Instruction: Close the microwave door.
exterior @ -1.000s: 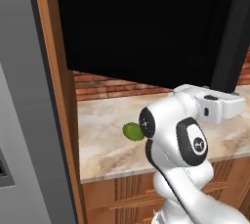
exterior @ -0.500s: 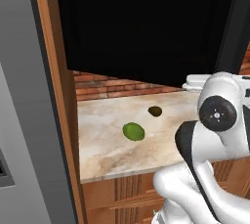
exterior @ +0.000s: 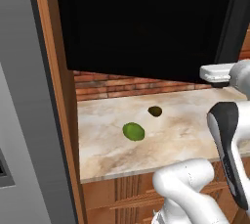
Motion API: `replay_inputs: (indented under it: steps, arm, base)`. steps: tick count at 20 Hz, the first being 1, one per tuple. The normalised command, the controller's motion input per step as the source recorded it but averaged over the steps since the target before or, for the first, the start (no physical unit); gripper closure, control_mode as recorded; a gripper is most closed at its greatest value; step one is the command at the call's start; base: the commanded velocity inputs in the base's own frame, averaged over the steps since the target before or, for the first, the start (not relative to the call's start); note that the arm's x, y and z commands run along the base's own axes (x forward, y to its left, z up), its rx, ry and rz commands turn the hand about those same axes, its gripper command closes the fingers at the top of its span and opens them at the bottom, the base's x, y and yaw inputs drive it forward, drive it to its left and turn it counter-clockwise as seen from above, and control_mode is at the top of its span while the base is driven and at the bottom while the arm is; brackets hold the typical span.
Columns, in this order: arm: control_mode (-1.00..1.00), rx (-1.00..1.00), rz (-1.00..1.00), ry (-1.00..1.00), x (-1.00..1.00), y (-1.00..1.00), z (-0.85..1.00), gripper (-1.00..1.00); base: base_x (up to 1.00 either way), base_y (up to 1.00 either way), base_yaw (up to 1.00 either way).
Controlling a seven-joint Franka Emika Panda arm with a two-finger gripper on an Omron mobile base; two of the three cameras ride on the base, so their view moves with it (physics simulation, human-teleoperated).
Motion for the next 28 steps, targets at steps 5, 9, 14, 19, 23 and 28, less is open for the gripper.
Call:
replay_inputs:
  steps: [5, 9, 14, 19, 23, 28]
  arm:
    - [-1.00, 0.11, 0.14, 0.10, 0.34, -0.09, 0.24, -1.00]
    - [-1.00, 0.12, 0.02, 0.13, 0.29, -0.05, 0.30, -1.00]
    - [-1.00, 0.12, 0.00, 0.12, 0.38, -0.11, 0.22, -1.00]
    - [-1.00, 0.08, 0.00, 0.01, 0.50, -0.13, 0.01, -1.00]
    - [-1.00, 0.08, 0.00, 0.00, 0.58, -0.17, 0.00, -1.00]
    - [-1.00, 0.01, 0.00, 0.00, 0.57, -0.01, 0.00, -1.00]
  base:
    - [0.00, 0.00, 0.00]
    - [0.00, 0.00, 0.00]
    - [0.00, 0.00, 0.00]
    - [0.00, 0.00, 0.00]
    - [0.00, 0.00, 0.00]
    - [0.00, 0.00, 0.00]
